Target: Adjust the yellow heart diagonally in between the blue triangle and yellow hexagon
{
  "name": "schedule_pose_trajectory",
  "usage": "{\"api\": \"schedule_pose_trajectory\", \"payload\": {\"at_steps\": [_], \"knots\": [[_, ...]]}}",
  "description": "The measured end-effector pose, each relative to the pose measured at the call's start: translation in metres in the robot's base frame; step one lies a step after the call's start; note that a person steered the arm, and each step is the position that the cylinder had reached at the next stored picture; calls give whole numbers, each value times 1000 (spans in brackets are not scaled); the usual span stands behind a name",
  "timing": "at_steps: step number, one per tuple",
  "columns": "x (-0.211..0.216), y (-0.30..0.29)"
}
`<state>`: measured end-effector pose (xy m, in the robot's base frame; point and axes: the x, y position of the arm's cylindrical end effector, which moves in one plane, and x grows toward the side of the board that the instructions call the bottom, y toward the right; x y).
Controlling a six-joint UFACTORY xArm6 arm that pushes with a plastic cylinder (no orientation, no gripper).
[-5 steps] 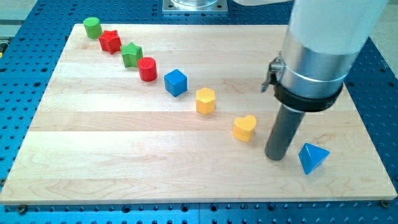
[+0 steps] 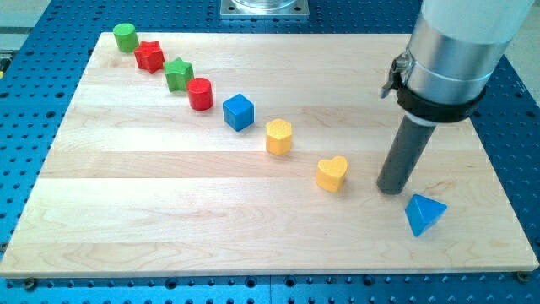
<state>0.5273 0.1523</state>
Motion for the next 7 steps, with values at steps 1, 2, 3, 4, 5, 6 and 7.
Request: {"api": "schedule_pose_trajectory", "payload": {"at_steps": [1,2,3,4,5,6,7], "knots": [[36,-30],[44,-95],[32,-123],[0,-116],[-11,-93],[-11,-86],[5,-124]]}}
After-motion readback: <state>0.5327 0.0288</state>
